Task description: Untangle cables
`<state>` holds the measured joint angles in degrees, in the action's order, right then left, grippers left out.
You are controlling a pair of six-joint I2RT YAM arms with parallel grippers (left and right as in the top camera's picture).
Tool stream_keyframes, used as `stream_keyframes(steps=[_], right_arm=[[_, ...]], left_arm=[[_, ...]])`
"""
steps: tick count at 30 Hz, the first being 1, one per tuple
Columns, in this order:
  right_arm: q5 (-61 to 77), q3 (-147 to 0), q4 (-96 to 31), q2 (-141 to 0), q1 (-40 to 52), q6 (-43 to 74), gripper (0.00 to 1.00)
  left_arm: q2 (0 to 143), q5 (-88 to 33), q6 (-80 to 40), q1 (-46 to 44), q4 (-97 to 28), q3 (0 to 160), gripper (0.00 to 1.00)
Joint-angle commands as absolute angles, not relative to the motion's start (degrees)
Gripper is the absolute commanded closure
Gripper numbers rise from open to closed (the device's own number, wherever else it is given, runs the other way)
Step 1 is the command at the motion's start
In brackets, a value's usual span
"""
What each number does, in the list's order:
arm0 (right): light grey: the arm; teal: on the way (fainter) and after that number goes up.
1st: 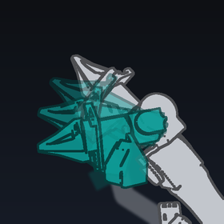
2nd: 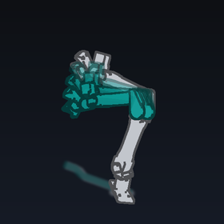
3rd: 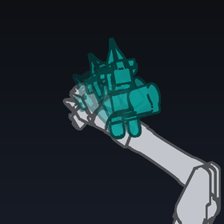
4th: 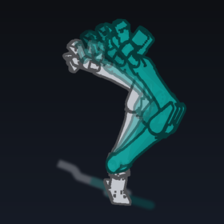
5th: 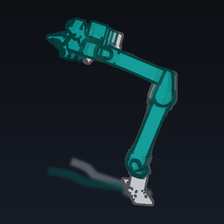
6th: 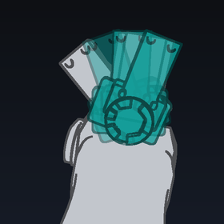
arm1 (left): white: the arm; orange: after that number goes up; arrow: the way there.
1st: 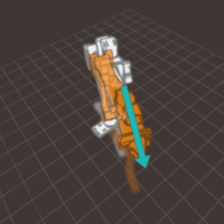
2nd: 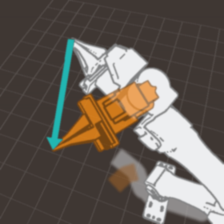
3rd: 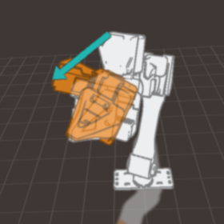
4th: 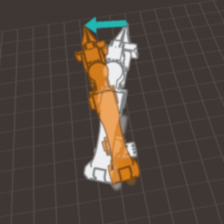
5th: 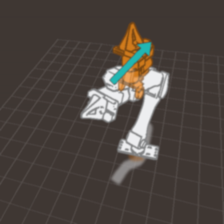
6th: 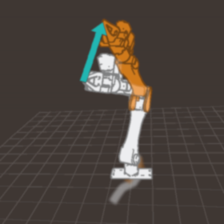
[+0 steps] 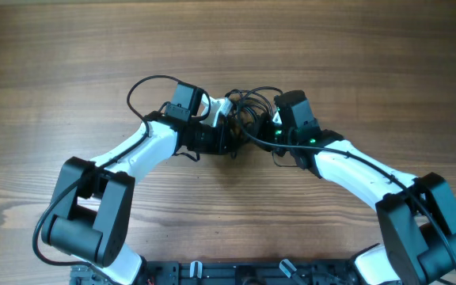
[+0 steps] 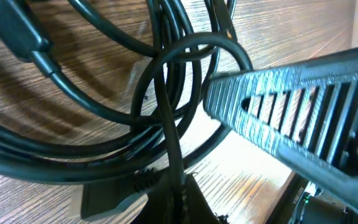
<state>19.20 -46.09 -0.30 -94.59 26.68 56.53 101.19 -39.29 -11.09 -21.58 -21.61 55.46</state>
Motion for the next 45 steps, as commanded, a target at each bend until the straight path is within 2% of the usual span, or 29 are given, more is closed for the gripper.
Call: stream_keyframes(steps=[1,6,9,13,18,25,31,33,34,35,37,38,42,45], right_arm=[[19.6,-46.2,1.0,-94.3,23.0,54.9,0.96],[40.6,-46.2,2.1,-94.3,14.2,52.4,0.96],[49.7,-46.2,0.6,-94.3,13.0,47.8,0.96],[49.3,-46.2,-4.8,-94.3,13.0,40.7,0.96],[45.9,-46.2,-7.0,-94.3,13.2,39.1,0.96],[45.8,-46.2,-8.4,-94.3,15.2,31.5,0.95],[43.1,-46.2,-5.2,-94.3,18.0,34.7,0.95],[41.3,-46.2,-2.2,-94.3,19.2,34.7,0.80],[41.3,-46.2,0.2,-94.3,20.0,34.6,0.69],[41.3,-46.2,3.1,-94.3,20.8,34.7,0.49],[41.3,-46.2,6.0,-94.3,21.5,34.7,0.25],[41.3,-46.2,7.4,-94.3,21.4,34.7,0.18],[41.3,-46.6,12.7,-94.3,20.7,36.3,0.07],[46.9,-52.0,5.8,-94.3,17.8,37.4,0.10]], left_arm=[[100.8,-33.3,-11.2,-21.6,-23.4,55.4,0.96],[100.8,-20.1,-13.9,-21.6,-25.3,55.4,0.96],[100.8,-19.4,-14.2,-21.6,-25.3,55.4,0.96],[100.8,-19.4,-14.2,-21.6,-25.3,55.4,0.96],[100.8,-20.1,-14.2,-21.6,-25.5,55.4,0.96],[100.8,-41.1,-4.7,-20.1,-25.8,55.5,0.96],[100.8,-63.6,5.9,-13.3,-30.0,55.5,0.96],[100.8,-65.8,6.1,-12.8,-30.3,55.5,0.96],[100.8,-65.8,6.0,-12.8,-30.3,55.5,0.96],[100.8,-65.8,6.0,-12.8,-30.3,55.5,0.96],[100.8,-65.8,6.0,-12.8,-30.3,55.5,0.96],[100.8,-65.8,6.0,-12.8,-30.3,55.5,0.96],[100.8,-65.8,5.6,-12.8,-30.3,55.5,0.96],[100.8,-69.3,5.1,-12.8,-30.3,55.5,0.96]])
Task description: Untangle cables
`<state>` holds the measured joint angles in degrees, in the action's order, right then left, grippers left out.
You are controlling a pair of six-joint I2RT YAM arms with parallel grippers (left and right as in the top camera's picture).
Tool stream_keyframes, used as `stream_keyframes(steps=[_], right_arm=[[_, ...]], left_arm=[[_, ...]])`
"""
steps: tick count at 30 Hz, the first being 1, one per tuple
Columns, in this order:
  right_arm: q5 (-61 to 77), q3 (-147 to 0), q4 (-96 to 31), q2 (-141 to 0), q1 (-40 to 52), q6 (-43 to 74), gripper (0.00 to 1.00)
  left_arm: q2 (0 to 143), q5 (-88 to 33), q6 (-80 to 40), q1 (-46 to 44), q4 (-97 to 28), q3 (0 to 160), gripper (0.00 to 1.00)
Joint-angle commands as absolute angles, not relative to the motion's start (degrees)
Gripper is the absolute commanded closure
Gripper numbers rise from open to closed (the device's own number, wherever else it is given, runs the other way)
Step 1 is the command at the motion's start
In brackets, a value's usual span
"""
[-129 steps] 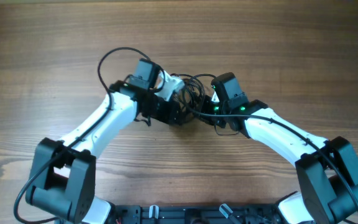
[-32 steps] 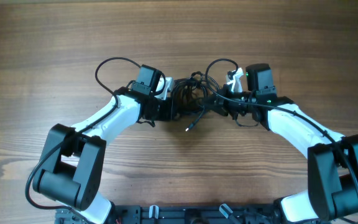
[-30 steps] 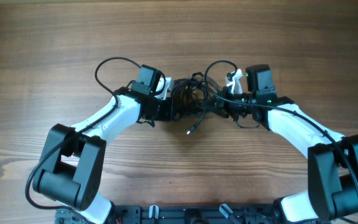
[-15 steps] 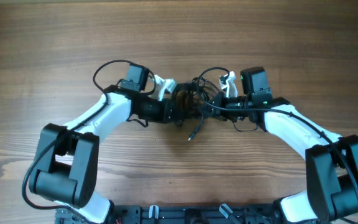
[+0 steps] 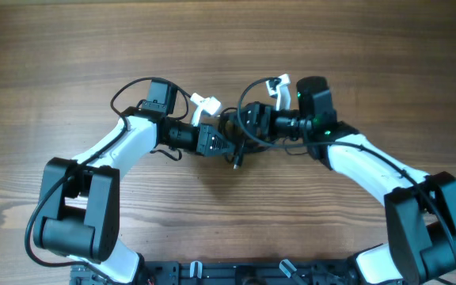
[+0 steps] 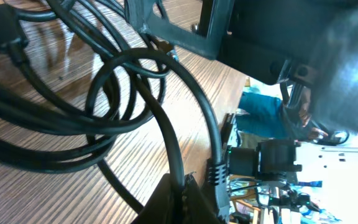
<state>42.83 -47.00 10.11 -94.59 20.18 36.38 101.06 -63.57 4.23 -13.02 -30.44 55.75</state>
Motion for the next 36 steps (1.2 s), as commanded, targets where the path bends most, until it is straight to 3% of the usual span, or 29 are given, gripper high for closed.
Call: stream_keyframes(steps=[1,3,5,8,12,16,19,28,30,32,33,36], right_arm=[[47.9,-54.7,-1.3,-94.3,17.4,32.5,0.11],[48.8,-58.4,-12.4,-94.3,17.4,21.8,0.10],[51.2,-62.0,-24.2,-93.8,17.4,9.0,0.10],[58.4,-62.5,-30.0,-92.8,17.5,-2.1,0.11],[59.8,-62.5,-27.9,-92.6,20.1,-5.3,0.19],[46.0,-62.5,-18.2,-92.6,27.2,-5.3,0.26],[34.9,-62.3,-16.1,-92.8,30.6,-3.0,0.27],[27.8,-61.9,-22.2,-95.4,32.2,-0.8,0.36],[27.8,-61.2,-21.0,-95.5,32.2,-0.8,0.51],[27.6,-60.9,-21.1,-95.5,32.2,2.0,0.89],[26.4,-60.8,-21.3,-95.5,32.2,5.9,0.96],[31.7,-60.8,-21.5,-95.5,32.0,18.8,0.96]], left_arm=[[100.8,-73.1,4.5,-12.7,-29.9,55.5,0.96],[100.8,-76.3,-2.5,-11.6,-27.1,55.5,0.96],[100.8,-76.9,-17.8,-9.3,-21.5,55.5,0.96],[100.8,-76.9,-39.7,-6.9,-10.3,55.5,0.96],[100.8,-76.4,-62.5,-6.5,4.0,55.5,0.96],[100.8,-76.1,-63.4,-6.5,4.5,55.5,0.96],[100.8,-76.7,-63.4,-6.5,4.5,55.5,0.96],[100.8,-76.7,-63.4,-6.5,5.4,55.5,0.96],[100.8,-76.7,-63.4,-6.5,5.4,55.5,0.96],[100.8,-76.7,-63.4,-6.2,5.4,55.5,0.96],[100.8,-76.7,-63.1,-5.6,5.4,55.5,0.96],[100.8,-76.4,-56.8,-3.1,5.4,55.5,0.96]])
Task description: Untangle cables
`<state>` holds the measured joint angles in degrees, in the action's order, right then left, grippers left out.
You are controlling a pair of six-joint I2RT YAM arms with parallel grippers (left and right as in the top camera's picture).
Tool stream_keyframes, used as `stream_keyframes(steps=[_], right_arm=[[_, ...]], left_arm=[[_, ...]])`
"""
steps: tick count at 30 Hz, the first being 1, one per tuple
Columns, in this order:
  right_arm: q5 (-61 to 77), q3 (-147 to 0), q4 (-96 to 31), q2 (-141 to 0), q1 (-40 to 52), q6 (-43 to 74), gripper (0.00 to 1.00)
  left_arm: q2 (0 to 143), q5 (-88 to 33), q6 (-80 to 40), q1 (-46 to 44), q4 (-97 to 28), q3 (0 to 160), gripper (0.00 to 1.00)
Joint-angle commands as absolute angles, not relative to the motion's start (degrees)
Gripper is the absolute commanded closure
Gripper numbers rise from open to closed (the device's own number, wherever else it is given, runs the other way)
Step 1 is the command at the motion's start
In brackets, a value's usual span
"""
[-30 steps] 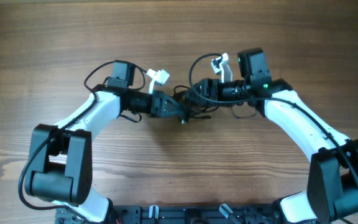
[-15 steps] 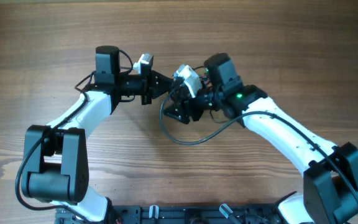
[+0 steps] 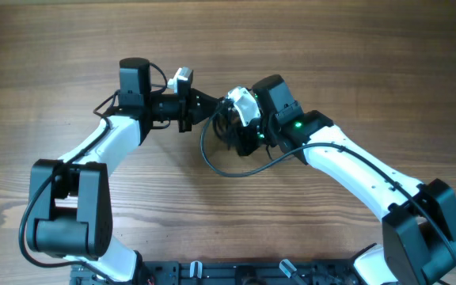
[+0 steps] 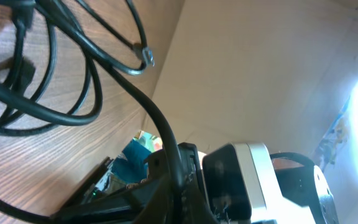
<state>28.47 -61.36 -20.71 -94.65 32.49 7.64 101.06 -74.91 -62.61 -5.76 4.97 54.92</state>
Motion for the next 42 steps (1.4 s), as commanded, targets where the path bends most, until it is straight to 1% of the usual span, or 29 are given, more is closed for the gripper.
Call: stream_keyframes(steps=[1,3,4,6,8,9,12,13,14,16,18,19,20,22,25,27,28,29,30,32,34,35,38,40,42], right_arm=[[37.1,-60.9,-21.5,-95.4,31.5,20.8,0.96],[48.4,-60.9,-21.5,-95.4,29.8,24.1,0.96],[58.4,-60.9,-21.5,-95.4,27.7,28.7,0.96],[66.9,-60.9,-21.2,-95.4,25.5,32.9,0.96],[76.1,-60.8,-18.6,-95.4,23.7,33.2,0.96],[78.6,-60.8,-16.5,-95.4,23.3,33.2,0.96],[78.7,-60.8,-13.5,-95.4,22.9,33.3,0.96],[78.7,-60.8,-12.2,-95.4,22.9,34.6,0.96],[78.7,-60.8,-10.1,-95.4,22.8,36.9,0.96],[78.7,-60.8,-6.5,-95.4,22.8,40.6,0.96],[78.7,-60.8,-1.0,-95.4,22.7,44.9,0.96],[78.7,-60.8,1.7,-95.4,22.5,47.5,0.96],[78.7,-60.8,3.6,-95.4,22.2,49.0,0.96],[78.5,-60.8,6.0,-95.4,20.9,50.1,0.96],[78.0,-60.8,6.0,-95.4,17.9,50.1,0.96],[78.0,-60.7,5.9,-95.4,17.2,49.4,0.96],[78.0,-60.6,5.9,-95.4,17.0,49.2,0.96],[77.3,-60.4,5.9,-95.4,16.5,49.2,0.95],[75.7,-60.3,5.8,-95.4,15.9,49.0,0.96],[70.7,-60.3,3.6,-95.4,15.1,47.8,0.96],[63.6,-60.3,-1.2,-95.4,14.7,46.3,0.96],[57.8,-60.3,-6.5,-95.4,14.8,44.6,0.96],[49.6,-60.3,-17.6,-95.4,14.8,39.9,0.96],[49.1,-60.1,-21.9,-95.4,15.0,36.9,0.96],[49.4,-58.8,-25.3,-95.4,15.6,36.4,0.96]], left_arm=[[100.8,-76.4,-54.8,-2.7,5.4,55.5,0.96],[100.8,-75.5,-51.7,-2.6,5.4,55.5,0.96],[100.8,-74.8,-49.4,-2.6,5.1,55.5,0.96],[100.8,-73.1,-48.0,-2.6,3.5,55.5,0.96],[100.8,-69.7,-45.5,-2.6,0.4,55.5,0.96],[100.8,-67.5,-45.3,-2.6,-1.2,55.5,0.96],[100.8,-61.0,-44.9,-2.6,-5.1,55.5,0.96],[100.8,-58.4,-41.6,-2.6,-7.1,55.5,0.96],[100.8,-57.3,-35.0,-2.8,-9.1,55.5,0.94],[100.8,-57.3,-29.3,-3.6,-9.5,55.5,0.83],[100.8,-56.9,-27.1,-5.0,-9.2,55.5,0.62],[100.8,-56.5,-27.2,-5.7,-9.0,55.5,0.49],[100.8,-55.5,-27.1,-6.6,-8.8,55.5,0.32],[100.8,-51.7,-26.9,-7.8,-8.9,55.5,0.19],[100.8,-39.3,-27.0,-9.5,-11.2,55.5,0.20],[100.8,-31.5,-27.0,-11.0,-12.3,55.5,0.34],[100.8,-30.1,-27.0,-11.4,-12.4,55.5,0.39],[100.8,-28.1,-27.0,-11.9,-12.5,55.5,0.48],[100.8,-26.1,-27.0,-12.2,-12.7,55.5,0.54],[100.8,-22.1,-27.0,-13.1,-13.0,55.5,0.61],[100.9,-19.8,-27.0,-14.2,-13.0,55.5,0.64],[100.9,-17.9,-26.9,-15.0,-12.9,55.5,0.64],[100.9,-16.6,-27.0,-15.3,-12.9,55.5,0.65],[100.9,-16.6,-27.0,-15.3,-12.8,55.5,0.64],[100.9,-16.6,-27.0,-15.3,-12.7,55.5,0.64]])
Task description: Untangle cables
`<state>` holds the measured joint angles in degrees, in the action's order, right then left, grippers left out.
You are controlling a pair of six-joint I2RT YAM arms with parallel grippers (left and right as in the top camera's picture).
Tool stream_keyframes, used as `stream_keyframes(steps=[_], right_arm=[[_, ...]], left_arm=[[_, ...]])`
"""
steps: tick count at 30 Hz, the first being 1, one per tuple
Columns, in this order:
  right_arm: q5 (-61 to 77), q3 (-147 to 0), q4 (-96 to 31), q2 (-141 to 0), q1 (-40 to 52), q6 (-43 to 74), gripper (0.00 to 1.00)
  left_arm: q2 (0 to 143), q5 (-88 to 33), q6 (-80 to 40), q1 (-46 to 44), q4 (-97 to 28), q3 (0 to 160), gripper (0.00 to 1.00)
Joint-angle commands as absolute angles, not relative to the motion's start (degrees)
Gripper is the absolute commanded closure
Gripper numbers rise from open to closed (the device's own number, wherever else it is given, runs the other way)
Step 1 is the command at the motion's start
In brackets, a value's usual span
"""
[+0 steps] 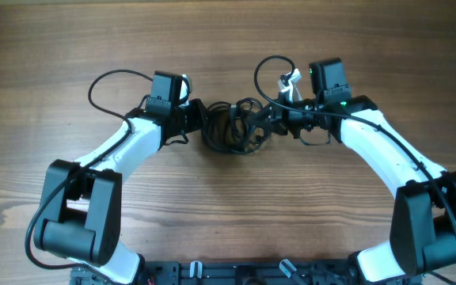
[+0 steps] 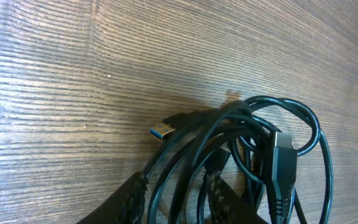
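A tangle of black cables (image 1: 232,127) lies bunched on the wooden table between my two grippers. In the left wrist view the bundle (image 2: 247,143) shows a blue-tipped USB plug (image 2: 161,130) pointing left and a long black plug (image 2: 283,163) on its right. My left gripper (image 1: 200,120) is at the bundle's left edge. Its fingers (image 2: 135,196) stand apart, open, with a few strands running between them. My right gripper (image 1: 271,119) reaches into the bundle's right side. Dark cable hides its fingertips, so its state does not show.
Each arm carries its own thin black lead, looping up behind the left wrist (image 1: 109,83) and the right wrist (image 1: 271,67). Bare wooden table (image 1: 228,32) surrounds the bundle. The arm bases sit at the near edge (image 1: 228,273).
My left gripper was shut on one strand, up and left of the bundle. Now it is low at the bundle's left edge, fingers apart. The right gripper has moved from over the bundle to its right side.
Both grippers were first close in on the tangle, the left shut on one strand. That strand stayed in the left gripper as the arms spread apart, and a long loop came out toward the front. Now the loop is gone, the cables lie bunched, and the left fingers are apart.
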<state>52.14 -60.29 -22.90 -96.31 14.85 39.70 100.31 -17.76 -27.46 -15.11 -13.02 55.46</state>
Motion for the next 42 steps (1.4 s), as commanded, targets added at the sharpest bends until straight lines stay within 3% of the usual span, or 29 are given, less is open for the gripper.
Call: stream_keyframes(steps=[1,3,6,10,18,22,25,28,31,34,38,42], right_arm=[[50.1,-58.4,-26.2,-95.4,16.0,35.6,0.96],[53.2,-58.3,-29.0,-95.4,17.4,30.6,0.96],[72.0,-58.4,-29.3,-95.4,18.1,18.9,0.96],[67.4,-58.1,-33.0,-95.4,18.6,17.9,0.96],[79.1,-51.3,-33.6,-95.4,23.4,12.9,0.96],[54.6,-50.9,-34.2,-95.4,23.7,18.0,0.95],[38.9,-50.9,-34.9,-95.4,23.7,22.5,0.70],[32.4,-52.1,-37.8,-94.8,23.6,24.3,0.62],[28.1,-59.2,-45.9,-92.8,23.6,23.7,0.46],[22.3,-67.0,-51.5,-92.4,23.6,22.4,0.14],[21.4,-67.8,-40.8,-92.5,23.6,22.7,0.05],[21.8,-67.7,-36.1,-92.5,25.6,27.0,0.00]], left_arm=[[100.9,-16.6,-27.0,-15.3,-12.7,55.5,0.64],[100.9,-16.6,-27.0,-15.3,-12.6,55.5,0.63],[100.9,-16.6,-27.0,-15.3,-12.5,55.5,0.63],[100.9,-16.6,-27.0,-15.3,-12.5,55.5,0.63],[100.9,-16.6,-27.0,-15.3,-12.4,55.5,0.63],[100.9,-16.6,-27.0,-15.3,-12.4,55.5,0.63],[100.9,-16.6,-27.0,-15.3,-12.4,55.5,0.62],[100.9,-16.6,-27.0,-15.3,-12.4,55.5,0.61],[100.9,-16.6,-27.0,-15.3,-12.2,55.5,0.59],[100.9,-16.6,-27.0,-15.3,-11.6,55.5,0.57],[101.1,-15.9,-27.0,-15.3,-11.4,55.5,0.51],[101.1,-15.9,-27.0,-15.3,-11.3,55.5,0.37]])
